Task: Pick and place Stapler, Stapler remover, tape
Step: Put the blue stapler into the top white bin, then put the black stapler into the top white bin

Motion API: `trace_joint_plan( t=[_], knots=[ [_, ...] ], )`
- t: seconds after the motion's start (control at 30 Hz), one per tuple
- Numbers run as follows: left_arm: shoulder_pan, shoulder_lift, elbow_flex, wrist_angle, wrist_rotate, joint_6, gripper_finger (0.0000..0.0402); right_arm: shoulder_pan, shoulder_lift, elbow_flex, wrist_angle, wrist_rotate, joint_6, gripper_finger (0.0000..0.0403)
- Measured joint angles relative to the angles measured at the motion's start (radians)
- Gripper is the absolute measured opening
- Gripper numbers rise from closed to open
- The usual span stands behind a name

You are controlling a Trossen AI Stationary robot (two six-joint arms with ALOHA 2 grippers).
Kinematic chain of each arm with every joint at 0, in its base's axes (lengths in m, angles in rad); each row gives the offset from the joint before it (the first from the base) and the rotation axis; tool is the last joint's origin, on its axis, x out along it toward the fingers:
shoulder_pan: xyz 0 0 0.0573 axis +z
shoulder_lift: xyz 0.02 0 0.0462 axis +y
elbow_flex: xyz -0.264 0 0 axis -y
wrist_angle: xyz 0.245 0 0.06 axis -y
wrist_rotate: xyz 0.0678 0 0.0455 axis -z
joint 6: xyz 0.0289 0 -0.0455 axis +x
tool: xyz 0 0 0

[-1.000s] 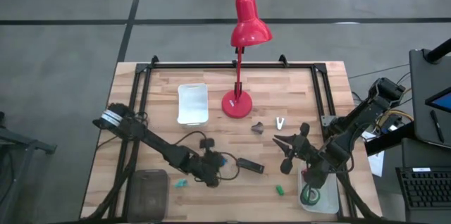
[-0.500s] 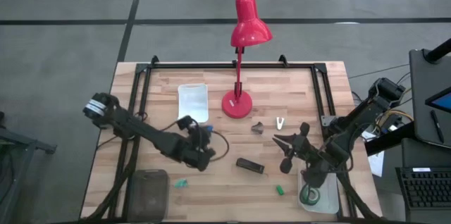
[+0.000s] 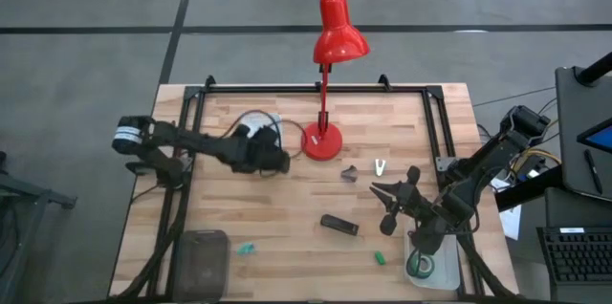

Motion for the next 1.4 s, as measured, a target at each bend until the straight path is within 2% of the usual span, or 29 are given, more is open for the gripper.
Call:
trace_joint_plan(
  t=[0.07,0.13,0.27,0.4,0.53,0.73,0.93,1.07,1.17,1.23,1.4],
  knots=[
    [0.051,0.011,-0.031,0.013,0.049,0.047,0.0092,0.0,0.0,0.0,0.0,0.0,0.0,0.0052],
    [0.078,0.015,-0.074,0.064,0.056,0.11,0.0085,0.0,0.0,0.0,0.0,-0.001,-0.004,0.0052],
    [0.096,0.01,-0.143,0.162,0.059,0.11,0.0084,0.0,0.0,-0.003,-0.001,-0.001,-0.014,0.0052],
    [0.097,0.01,-0.166,0.227,0.067,0.12,0.0106,0.0,0.0,-0.004,-0.001,-0.001,-0.015,0.0052],
    [0.097,0.01,-0.166,0.227,0.086,0.119,0.0129,0.0,0.0,-0.004,0.002,-0.002,-0.012,0.0052],
    [0.096,0.008,-0.162,0.234,0.062,0.132,0.0155,0.0,0.0,-0.004,0.002,-0.002,-0.007,0.0052],
    [0.046,-0.037,-0.14,0.329,-0.011,0.257,0.017,0.0,0.0,-0.004,0.002,-0.002,-0.008,0.0052],
    [-0.034,-0.079,-0.145,0.509,-0.014,0.401,0.0172,0.0,0.0,-0.005,0.002,-0.002,-0.008,0.0052],
    [-0.097,-0.091,-0.147,0.649,0.06,0.508,0.0172,0.0,0.0,-0.006,0.002,-0.002,-0.008,0.0052],
    [-0.132,-0.091,-0.147,0.728,0.158,0.563,0.0172,0.0,0.0,-0.006,0.002,-0.002,-0.007,0.0052],
    [-0.185,-0.071,-0.148,0.873,0.592,0.676,0.0172,0.0,0.0,-0.006,0.002,-0.002,-0.002,0.0052]
  ],
)
